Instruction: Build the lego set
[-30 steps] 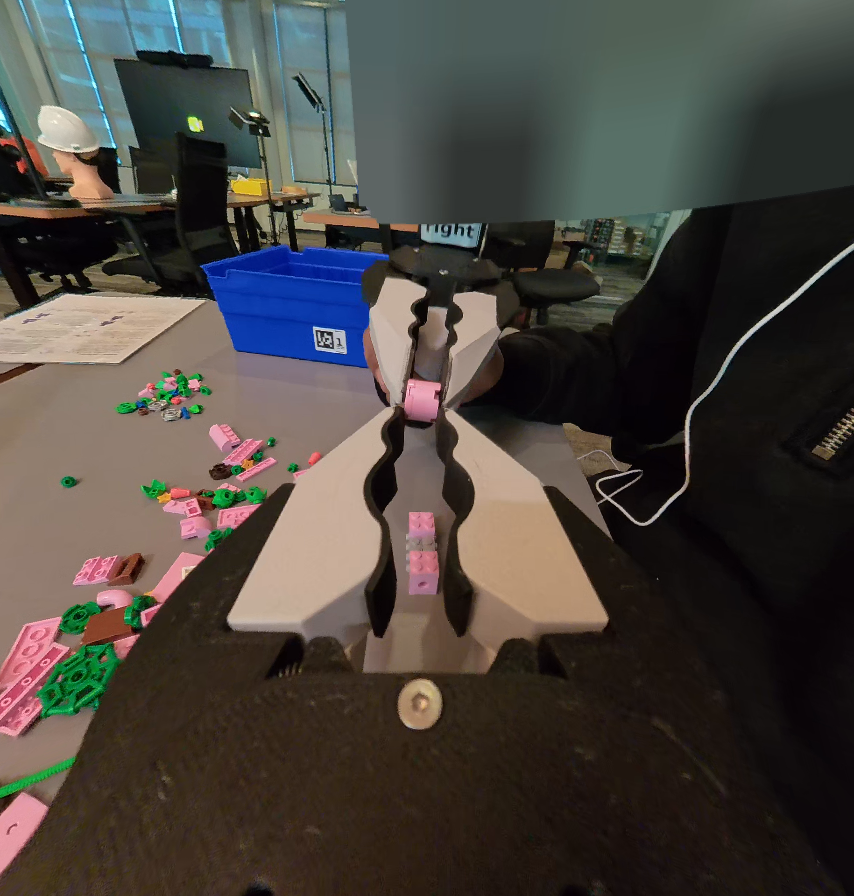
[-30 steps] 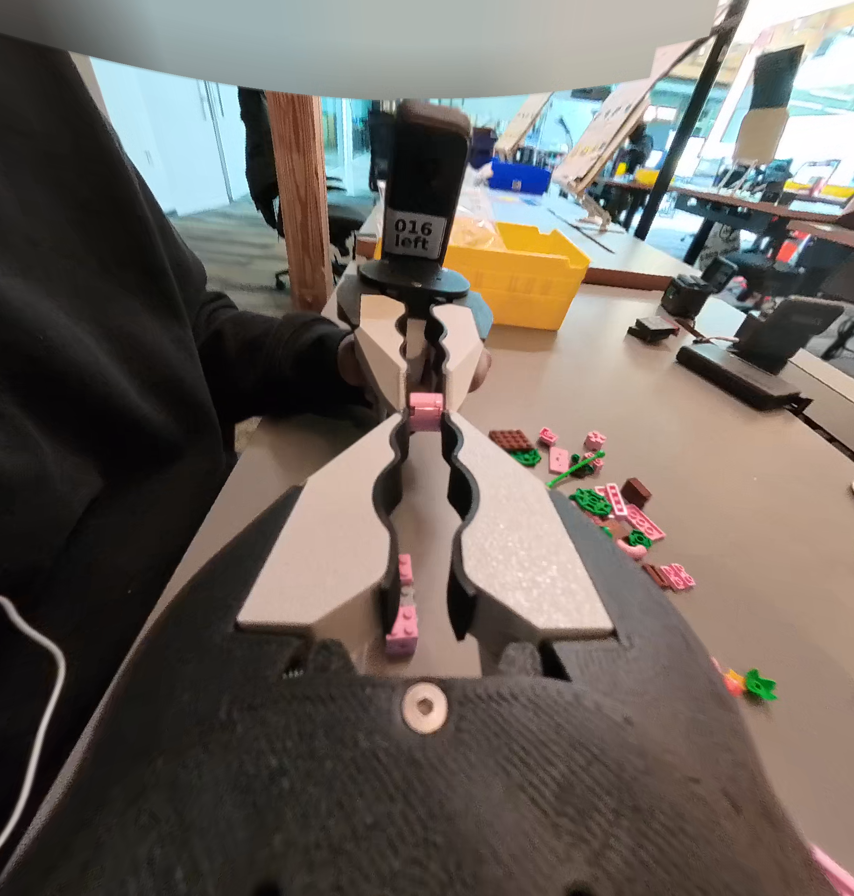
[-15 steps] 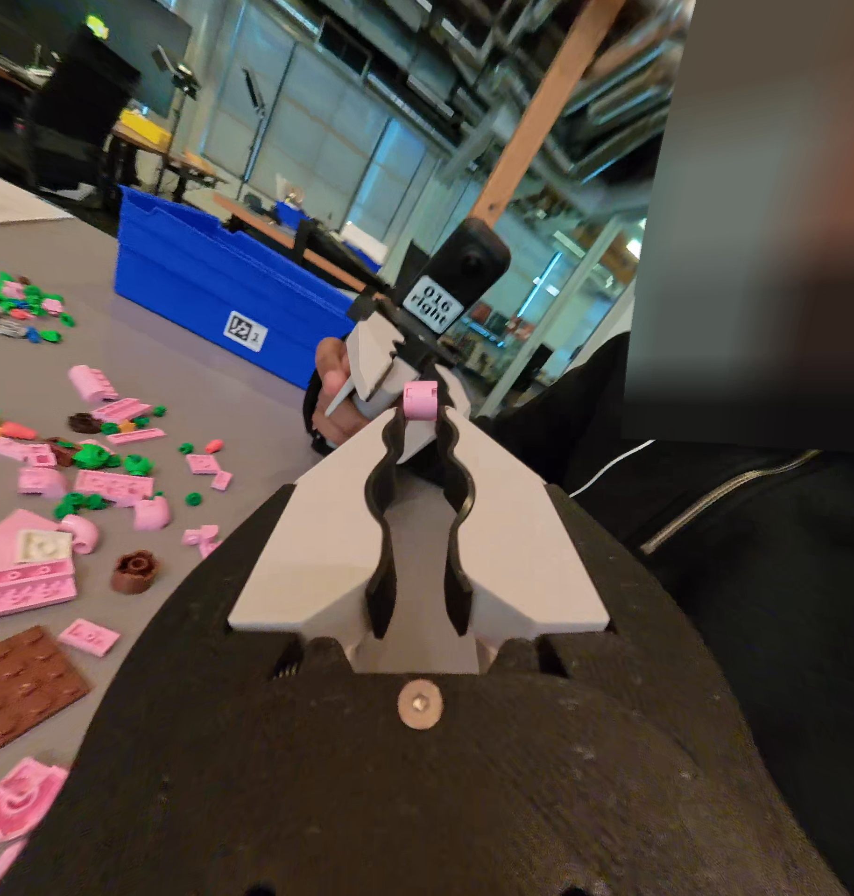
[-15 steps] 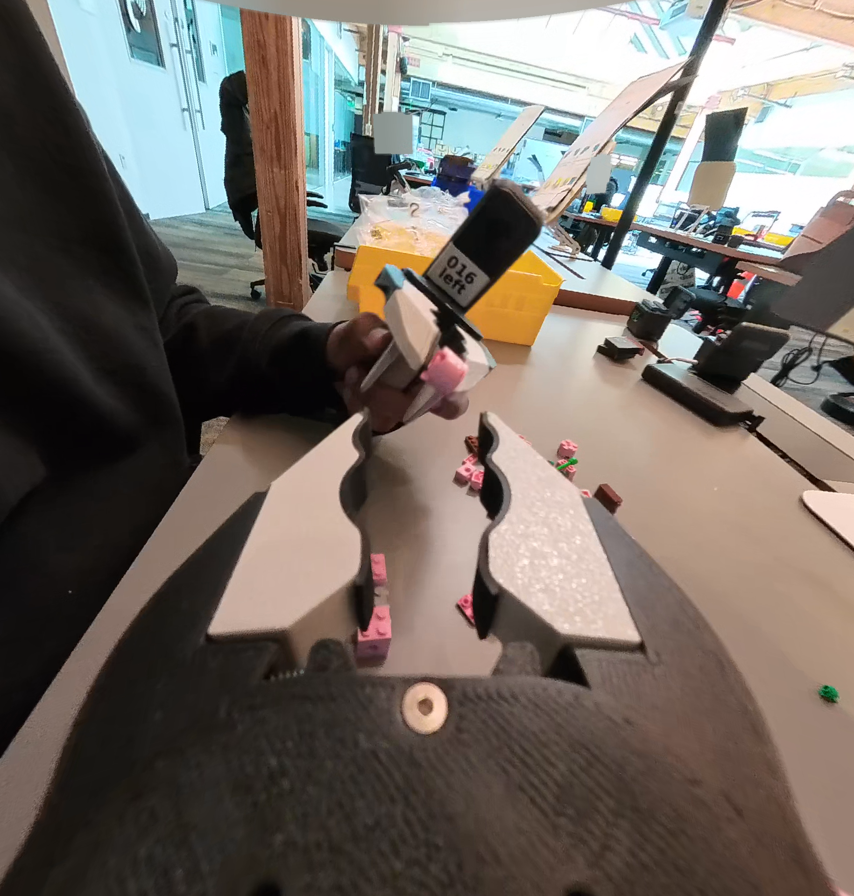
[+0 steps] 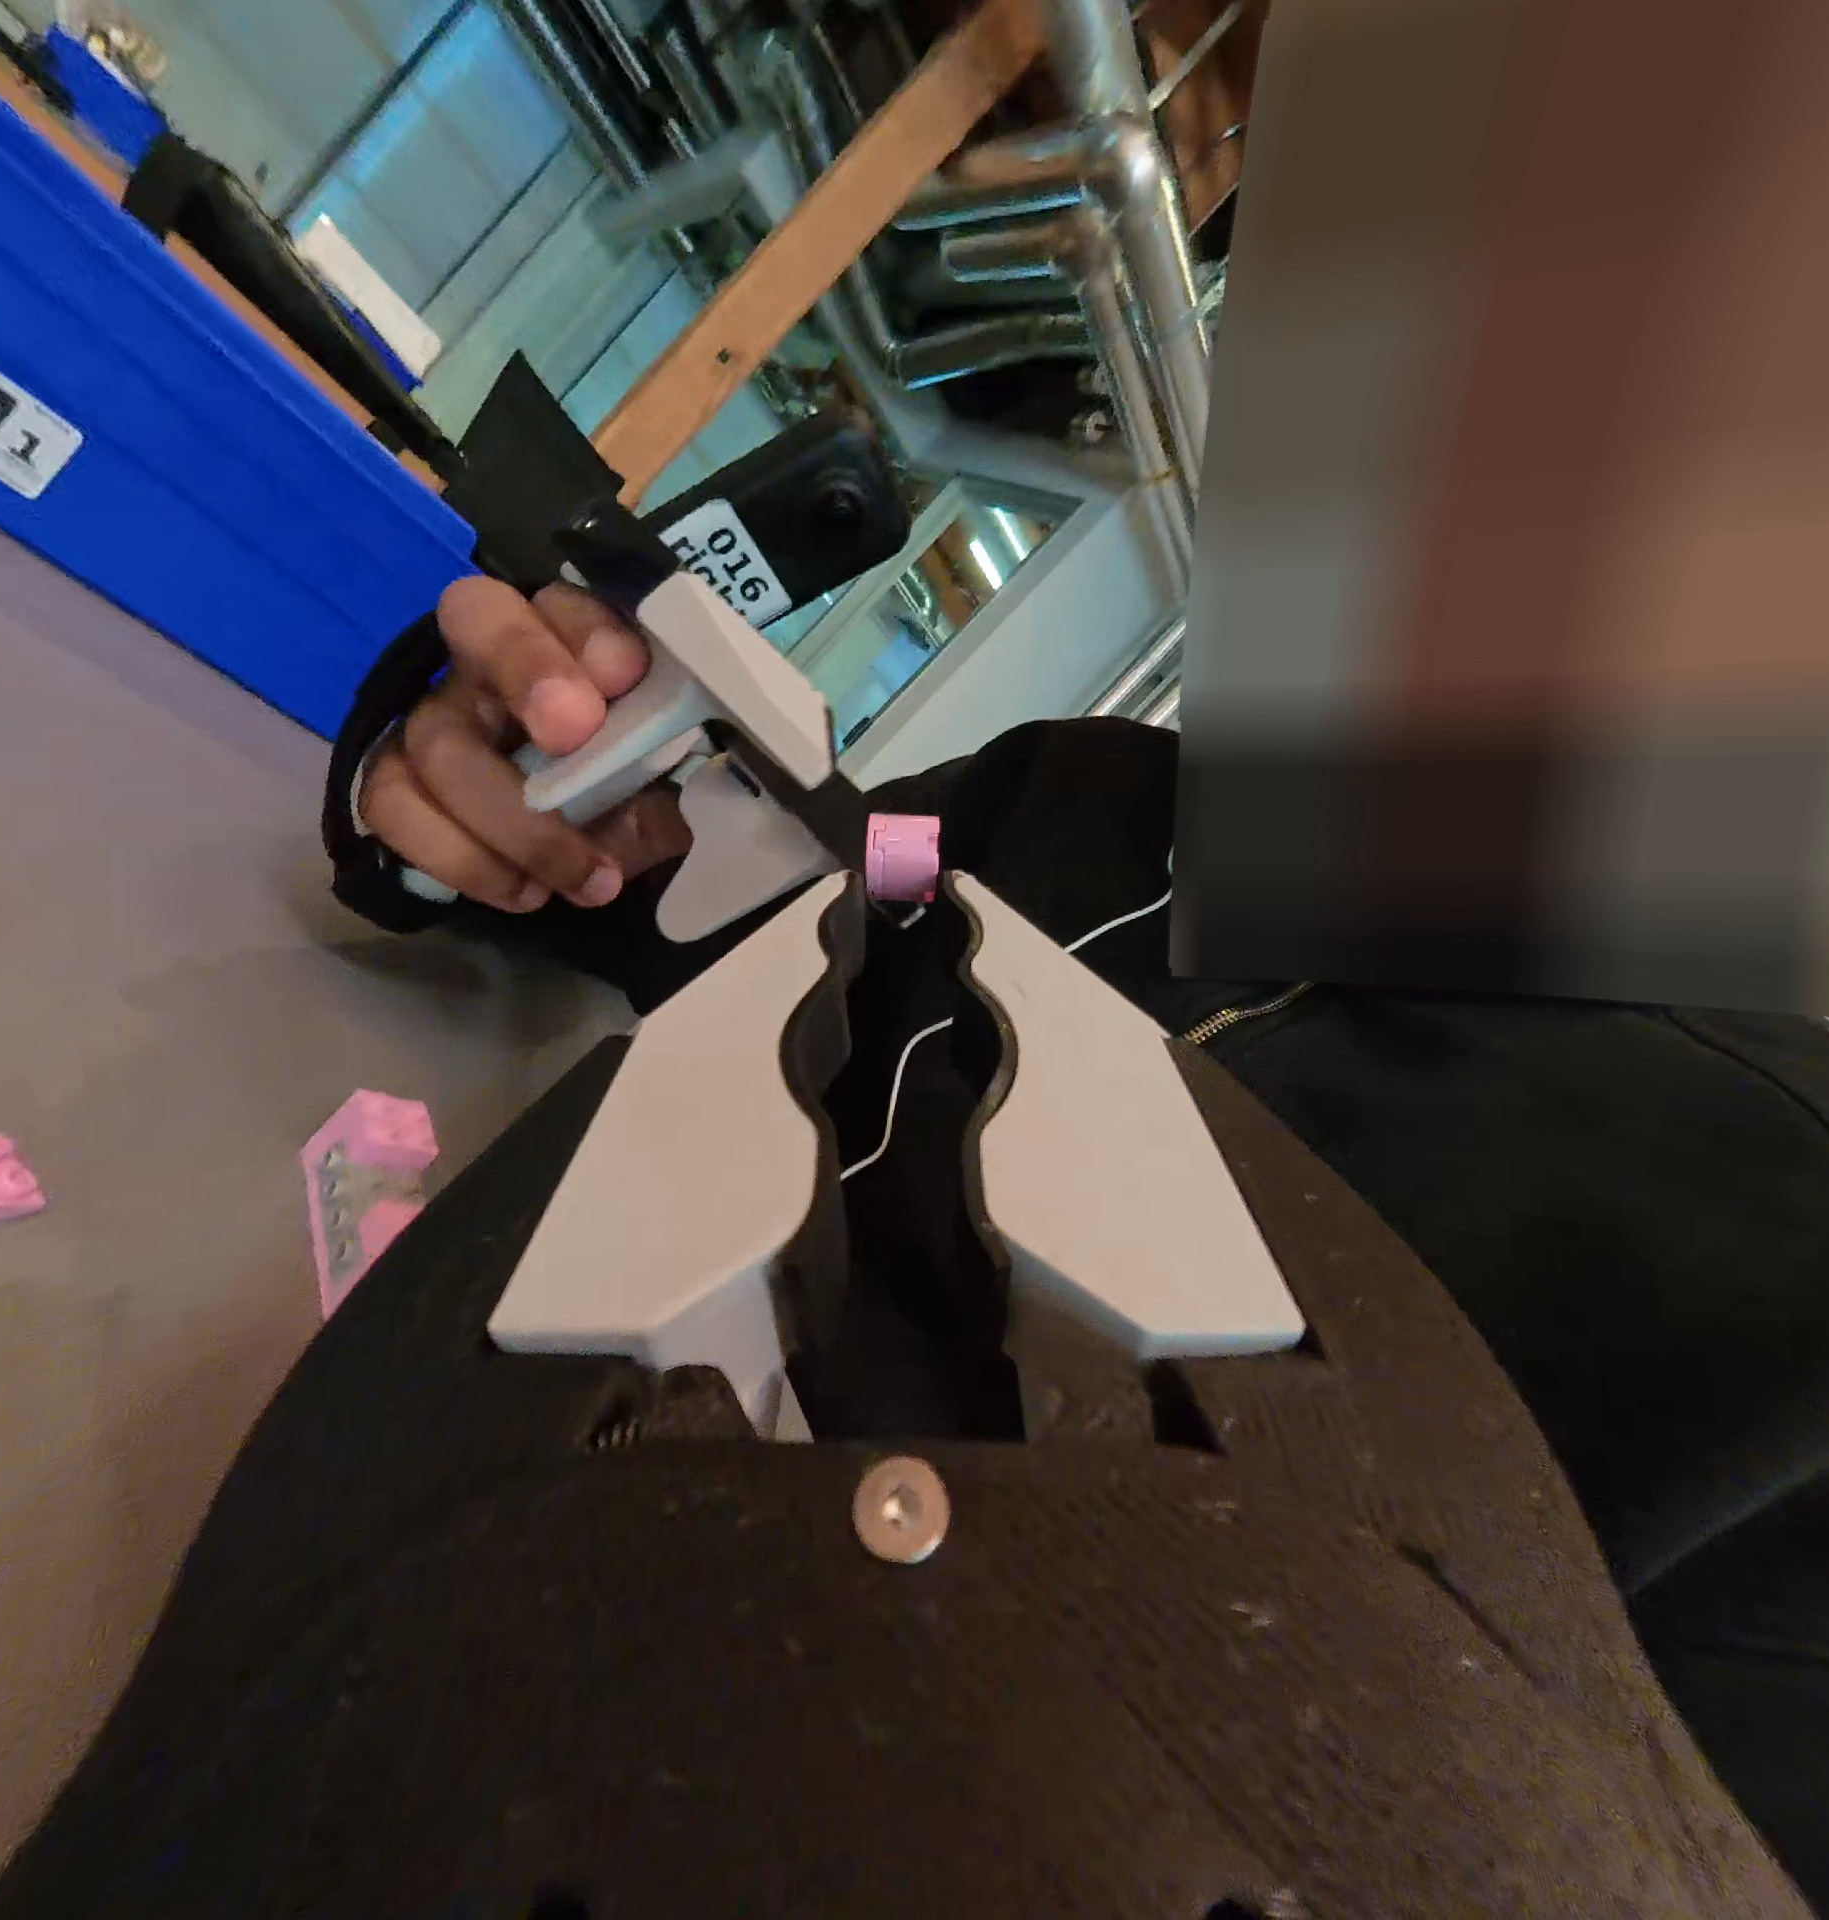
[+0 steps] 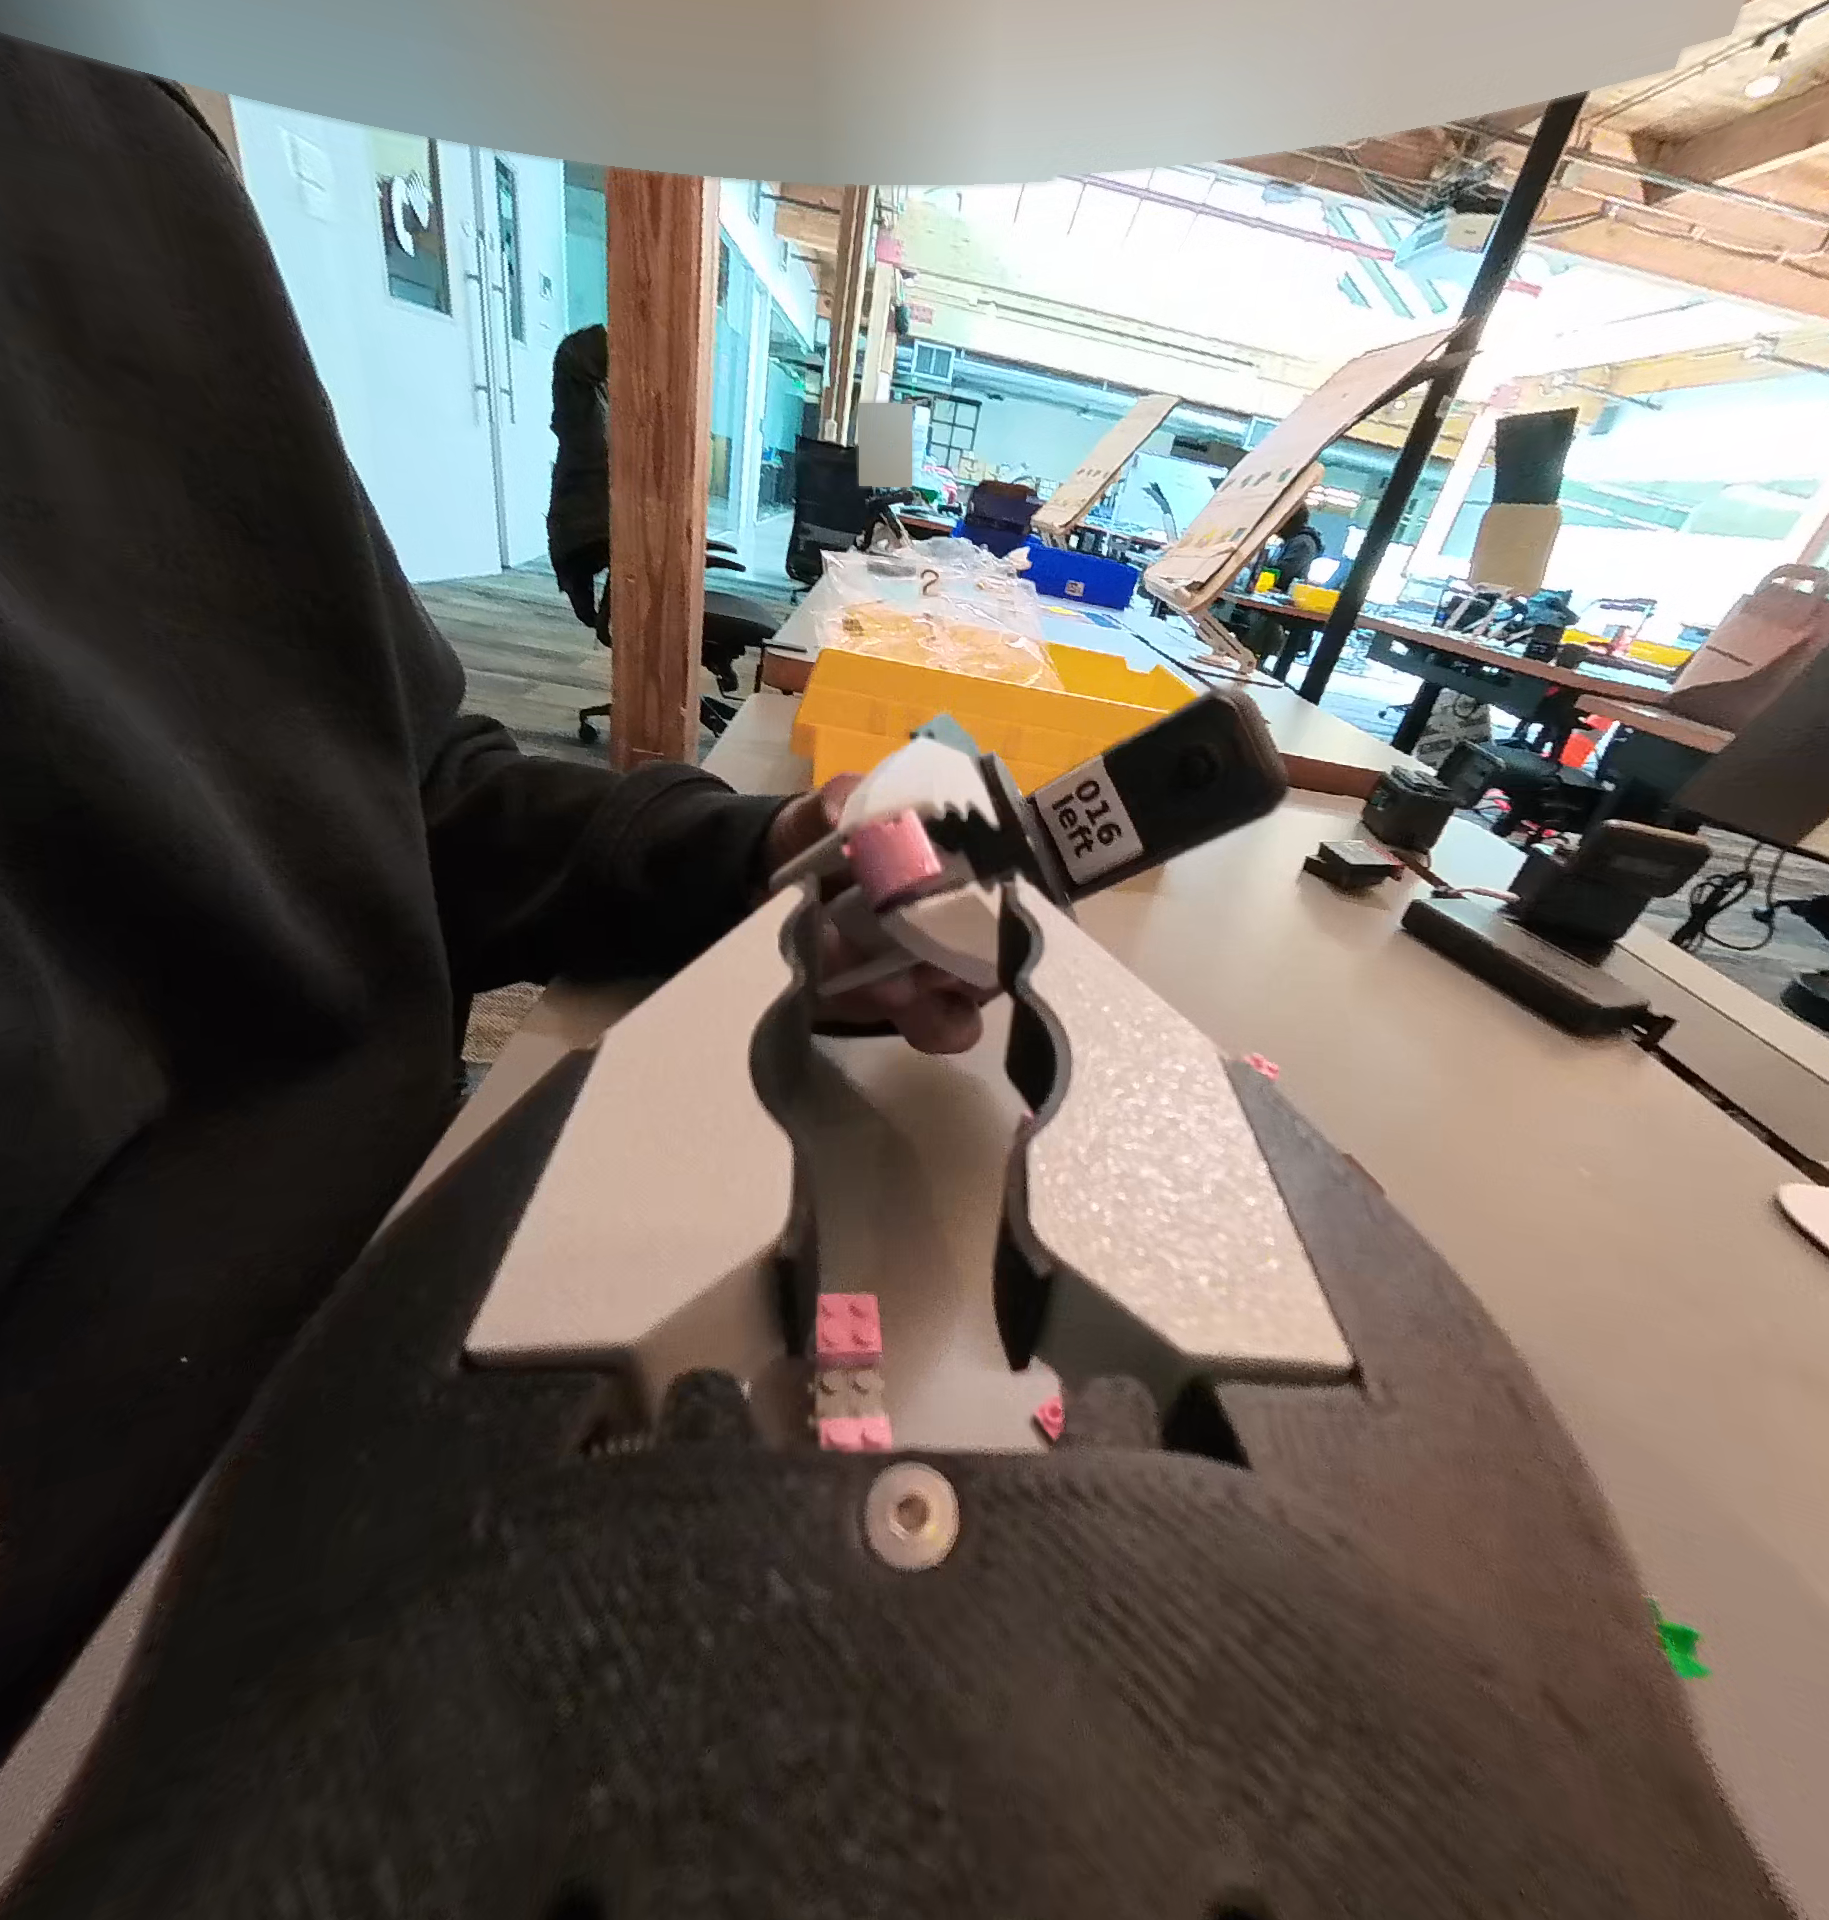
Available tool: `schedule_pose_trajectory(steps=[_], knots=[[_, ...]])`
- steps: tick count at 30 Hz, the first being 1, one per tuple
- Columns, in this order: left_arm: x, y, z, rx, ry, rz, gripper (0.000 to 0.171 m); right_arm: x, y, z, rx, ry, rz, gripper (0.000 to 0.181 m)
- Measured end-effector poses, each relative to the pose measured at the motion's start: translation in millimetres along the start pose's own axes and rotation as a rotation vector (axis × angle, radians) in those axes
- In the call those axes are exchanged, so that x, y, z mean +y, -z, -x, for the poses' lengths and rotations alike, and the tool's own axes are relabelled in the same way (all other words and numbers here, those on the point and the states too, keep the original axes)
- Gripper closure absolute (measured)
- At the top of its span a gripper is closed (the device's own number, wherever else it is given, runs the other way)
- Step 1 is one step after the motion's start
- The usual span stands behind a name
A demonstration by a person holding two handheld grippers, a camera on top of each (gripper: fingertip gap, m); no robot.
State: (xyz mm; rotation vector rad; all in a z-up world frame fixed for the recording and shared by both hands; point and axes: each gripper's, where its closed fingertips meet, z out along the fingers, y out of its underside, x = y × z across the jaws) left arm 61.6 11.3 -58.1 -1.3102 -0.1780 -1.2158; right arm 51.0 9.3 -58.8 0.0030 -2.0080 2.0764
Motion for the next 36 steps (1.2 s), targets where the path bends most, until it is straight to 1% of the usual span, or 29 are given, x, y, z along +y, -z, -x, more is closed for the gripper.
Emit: schedule_pose_trajectory(steps=[2,4,8,12,13,15,17,20,23,28,31,34,36], knots=[[0.4,-0.5,0.3,0.011,0.022,0.000,0.160,-0.7,-1.4,4.0,-0.022,-0.011,-0.008,0.151],[1.4,-0.9,-0.7,0.023,0.037,0.004,0.160,4.6,-3.9,7.5,-0.038,-0.004,0.019,0.154],[8.9,-3.7,3.7,0.017,0.076,0.043,0.160,7.8,-5.7,10.2,-0.036,0.032,0.033,0.165],[7.9,-2.6,5.1,-0.001,0.056,0.038,0.160,8.9,-5.4,9.5,-0.038,0.031,0.037,0.166],[5.3,-1.2,7.5,-0.019,0.049,0.024,0.159,9.7,-4.9,8.3,-0.034,0.030,0.040,0.166],[-7.5,6.9,16.6,-0.108,-0.001,-0.042,0.138,11.2,-2.9,0.8,-0.003,0.018,0.052,0.166],[-19.5,16.3,17.7,-0.189,-0.112,-0.094,0.134,18.4,1.1,-14.9,0.073,0.017,0.103,0.166],[-21.7,23.4,31.0,-0.344,-0.228,-0.078,0.132,32.3,7.5,-35.6,0.192,0.055,0.208,0.166],[-12.7,21.0,46.9,-0.420,-0.216,-0.021,0.129,43.7,6.6,-40.5,0.246,0.129,0.296,0.166],[-10.6,23.9,54.1,-0.441,-0.175,-0.019,0.136,57.7,1.5,-36.6,0.263,0.268,0.402,0.166],[-8.8,24.2,55.9,-0.438,-0.152,-0.016,0.143,59.2,-1.4,-33.1,0.258,0.303,0.418,0.166],[-5.0,25.0,61.9,-0.469,-0.141,0.006,0.148,59.3,-1.4,-33.4,0.270,0.331,0.429,0.166],[-4.6,24.4,60.8,-0.462,-0.144,0.009,0.154,59.2,-1.4,-33.7,0.276,0.344,0.436,0.166]])
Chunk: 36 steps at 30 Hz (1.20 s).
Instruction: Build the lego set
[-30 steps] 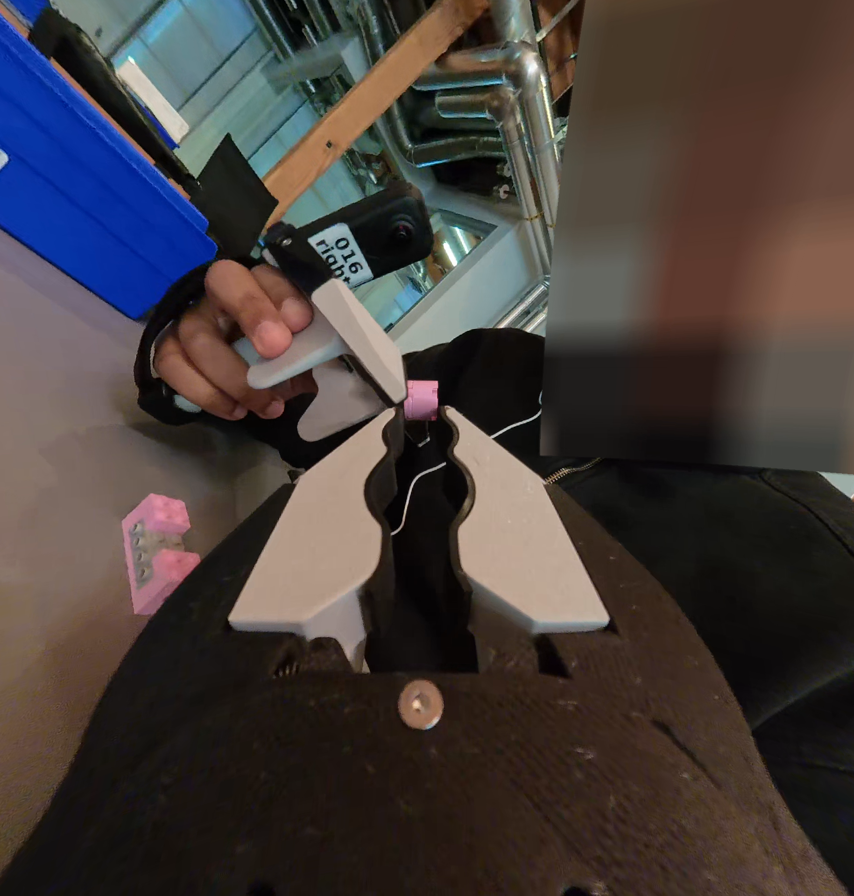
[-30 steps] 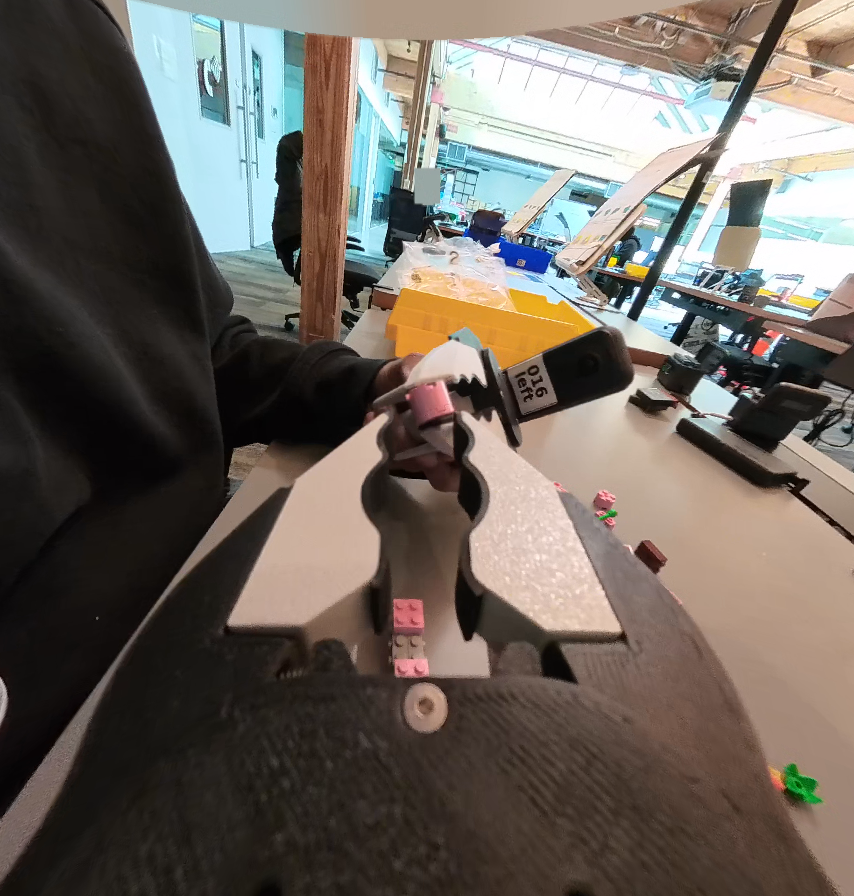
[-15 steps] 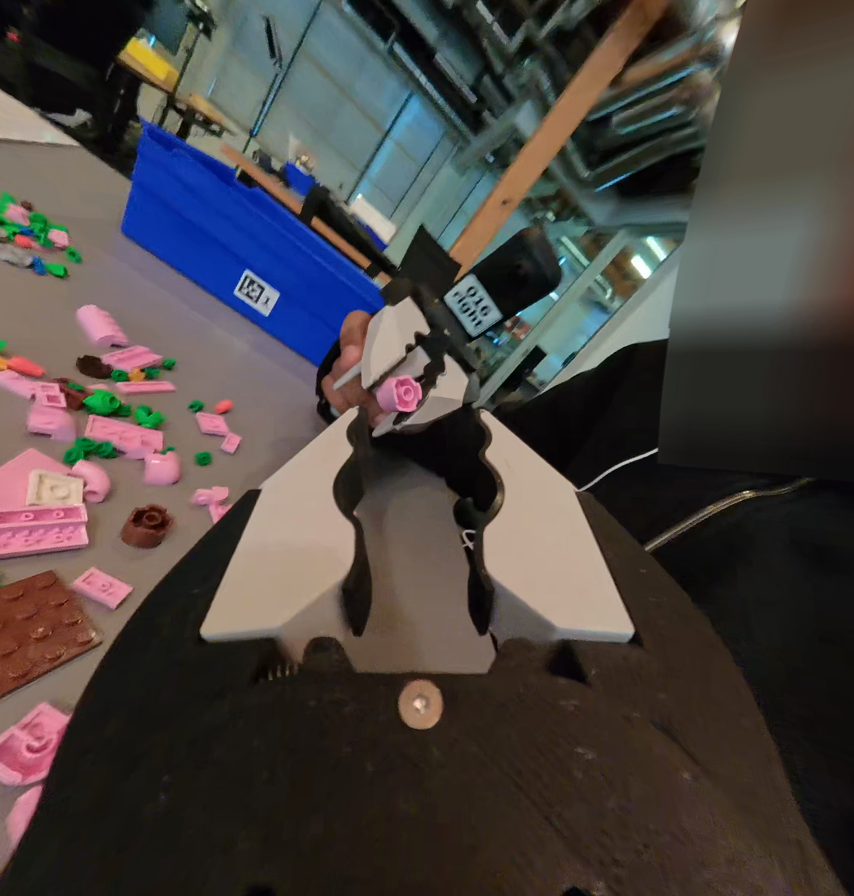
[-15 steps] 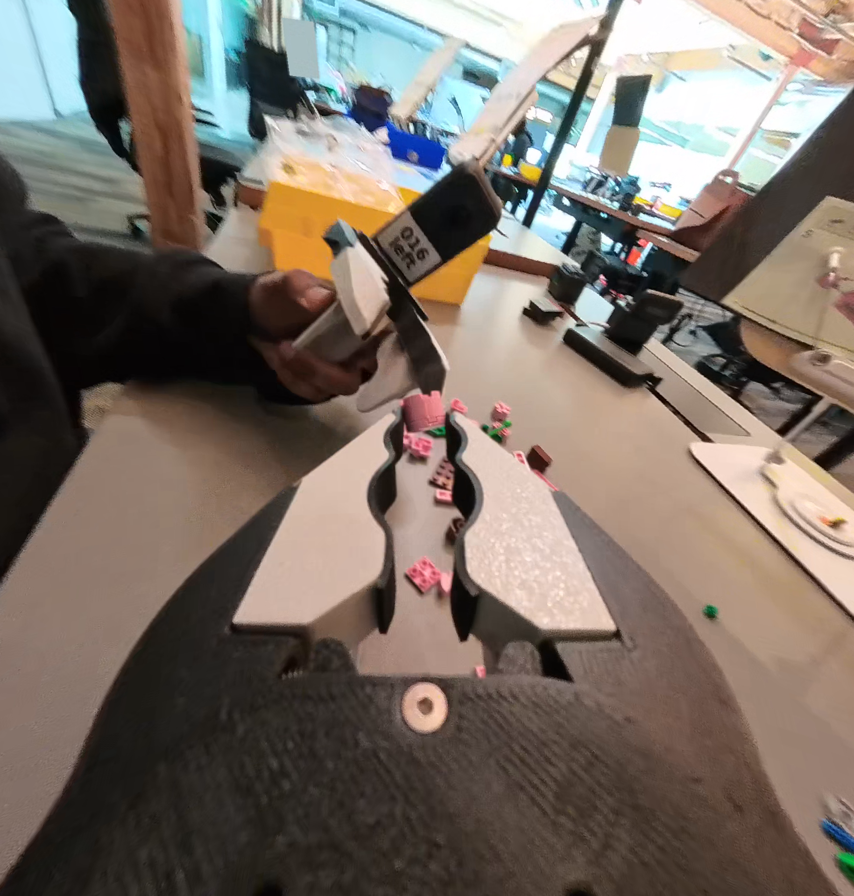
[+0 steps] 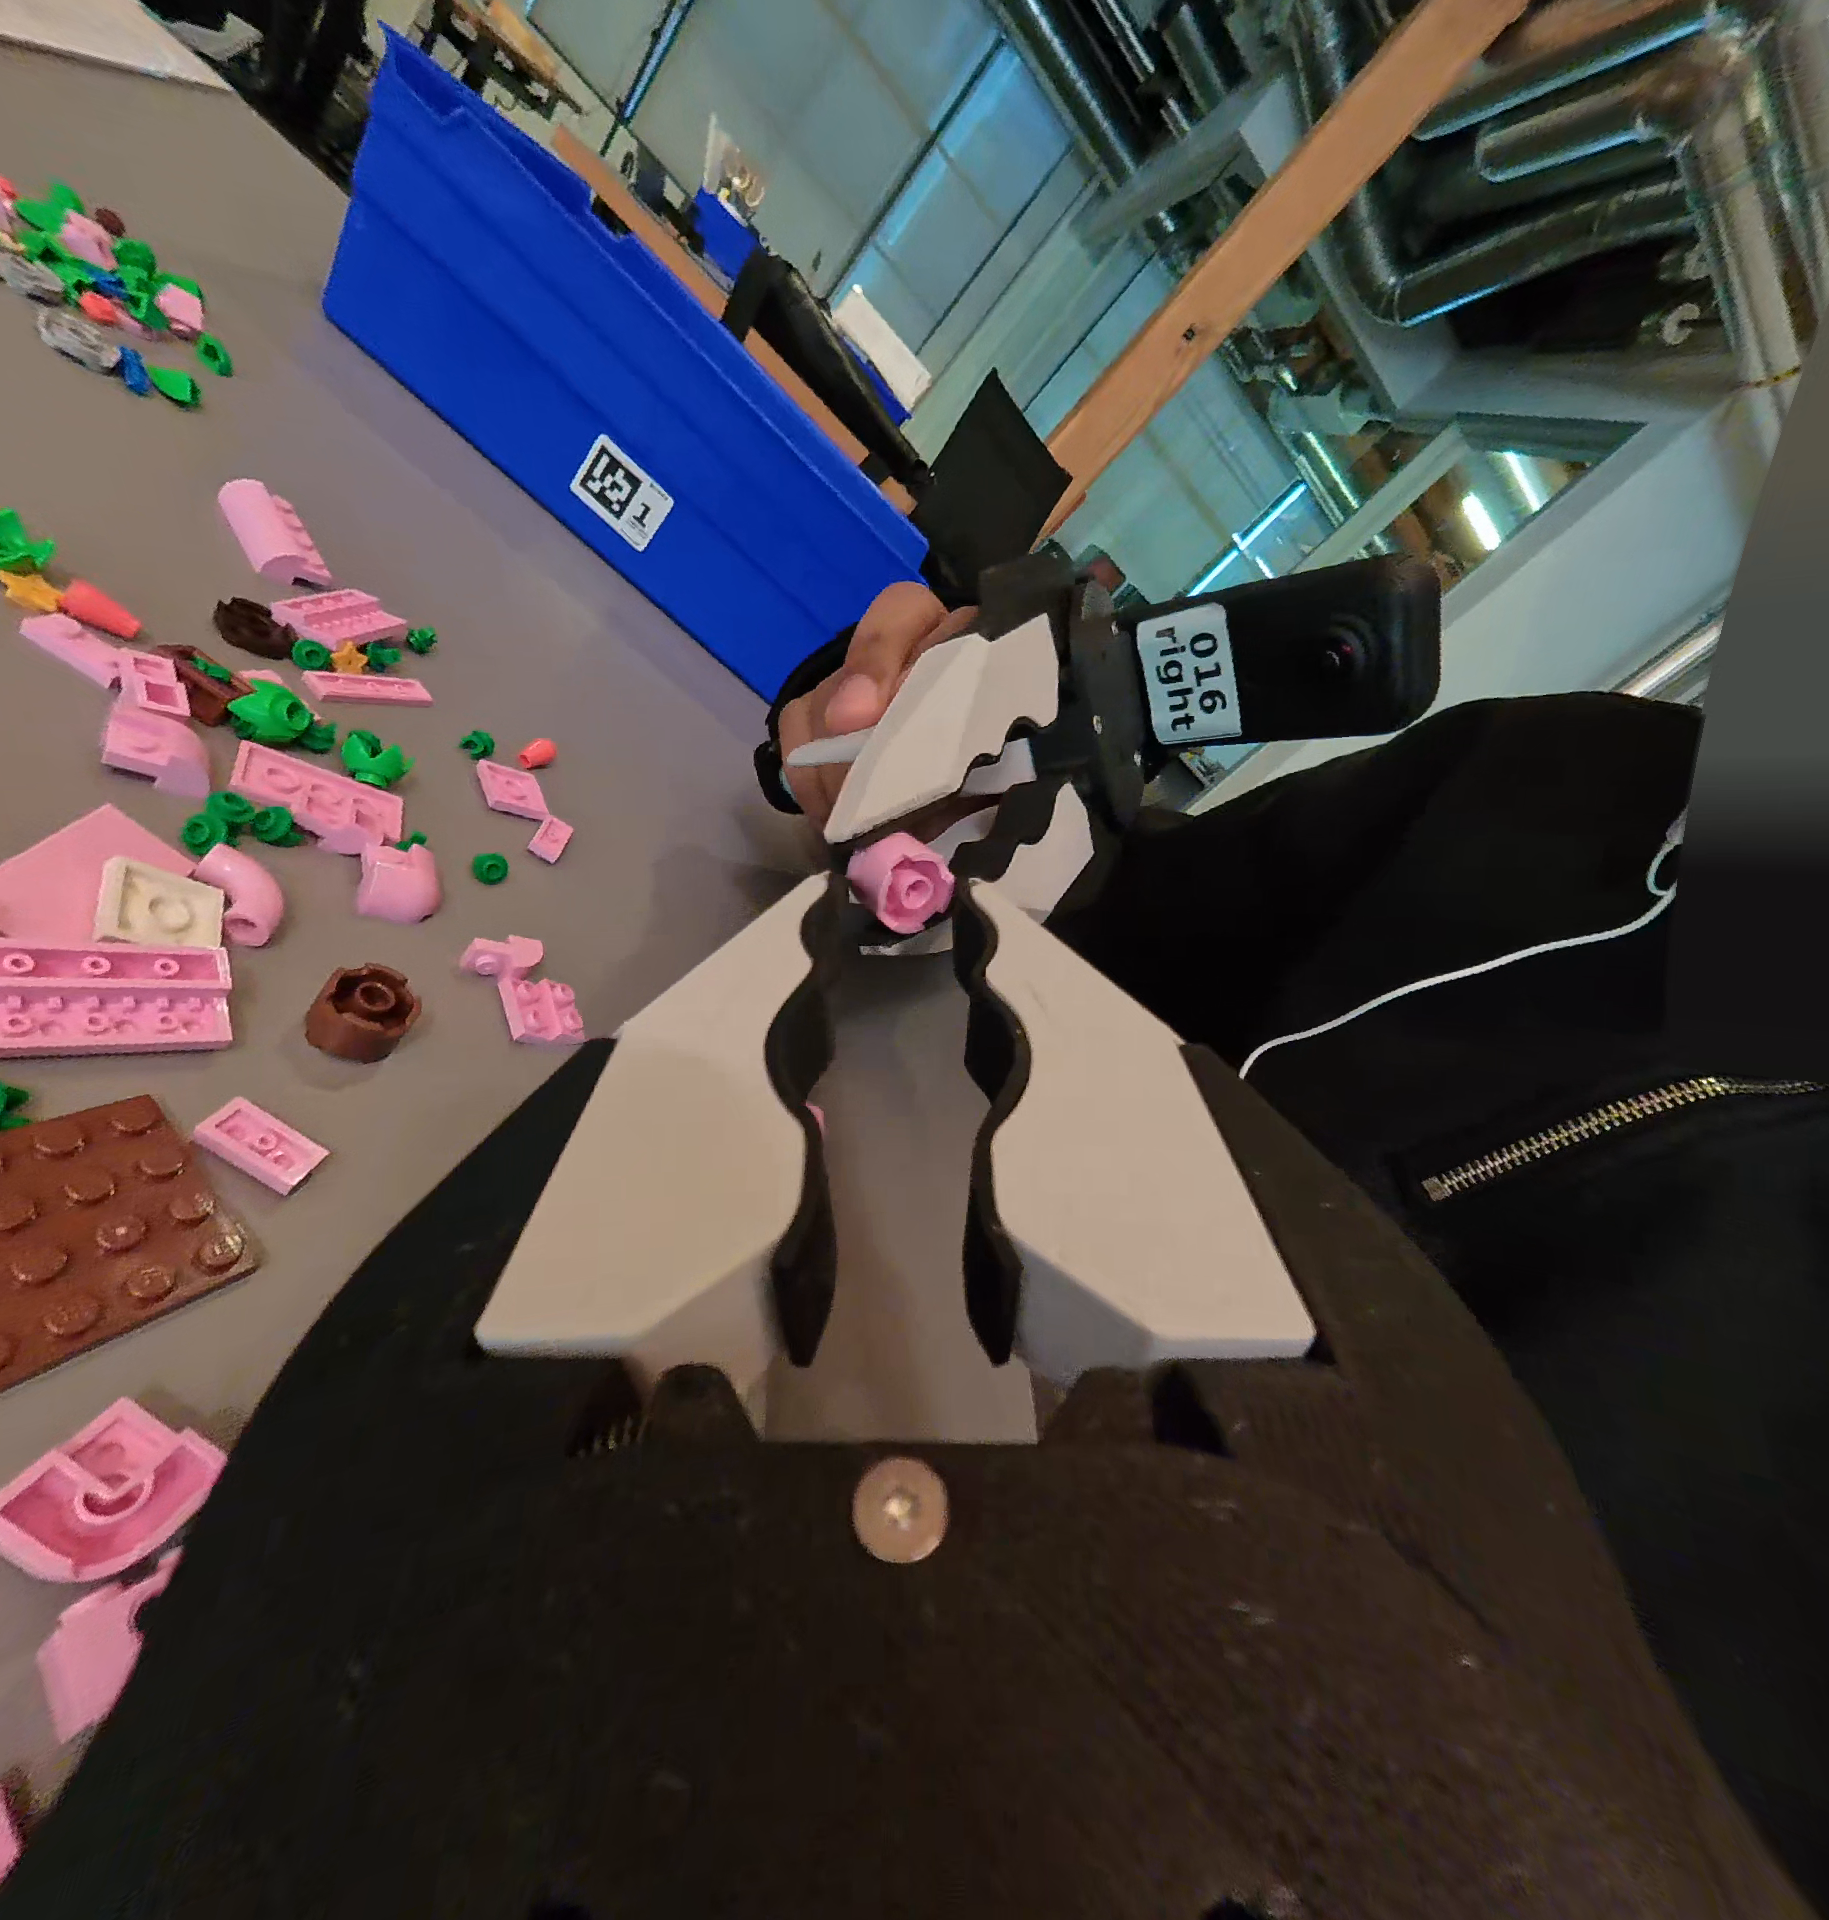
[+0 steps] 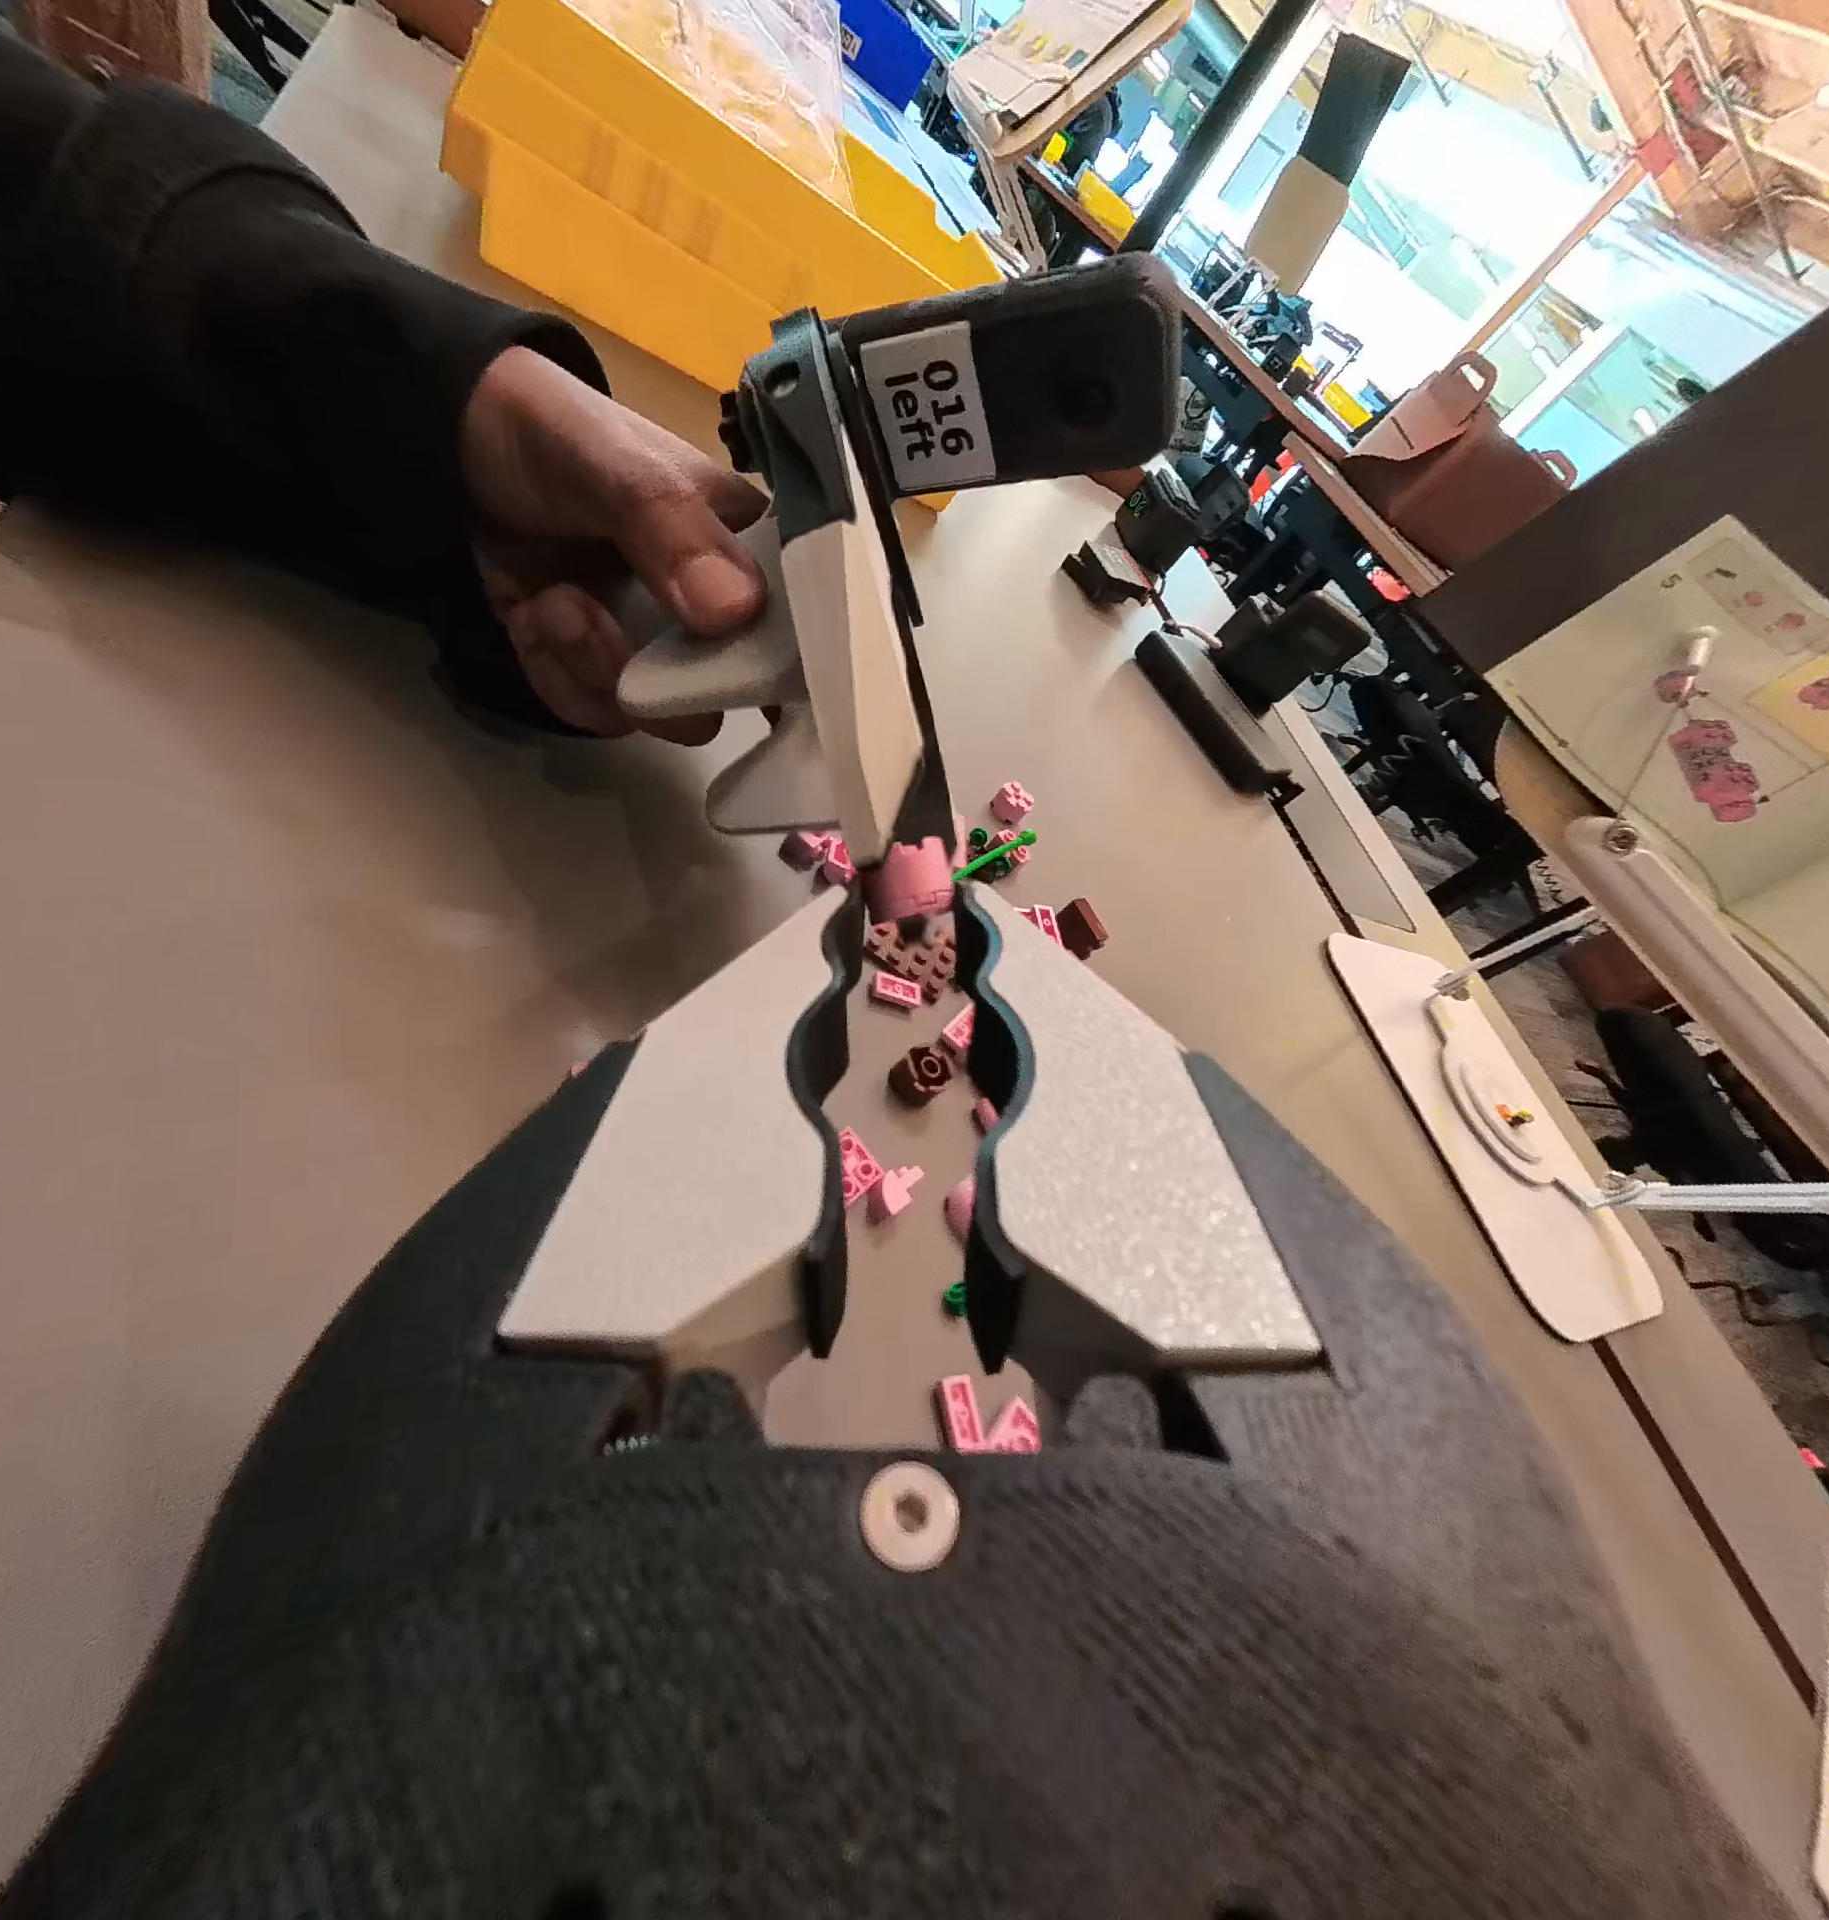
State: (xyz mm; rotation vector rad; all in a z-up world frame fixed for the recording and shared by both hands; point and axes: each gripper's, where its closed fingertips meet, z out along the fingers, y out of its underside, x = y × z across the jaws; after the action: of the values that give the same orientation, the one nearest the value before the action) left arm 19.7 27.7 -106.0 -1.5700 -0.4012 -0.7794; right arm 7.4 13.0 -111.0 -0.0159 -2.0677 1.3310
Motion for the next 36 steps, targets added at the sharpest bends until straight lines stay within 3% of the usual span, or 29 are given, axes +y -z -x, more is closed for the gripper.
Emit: schedule_pose_trajectory(steps=[10,24,36], knots=[[-4.1,4.4,-8.0,0.077,0.034,-0.026,0.158,-7.4,3.6,0.0,0.002,0.010,-0.043,0.167],[-7.4,11.0,-27.4,0.271,0.137,-0.049,0.158,-31.4,20.0,3.1,-0.119,-0.137,-0.241,0.163],[-4.1,8.1,-31.0,0.293,0.142,-0.030,0.158,-35.0,22.2,5.8,-0.141,-0.137,-0.256,0.171]])
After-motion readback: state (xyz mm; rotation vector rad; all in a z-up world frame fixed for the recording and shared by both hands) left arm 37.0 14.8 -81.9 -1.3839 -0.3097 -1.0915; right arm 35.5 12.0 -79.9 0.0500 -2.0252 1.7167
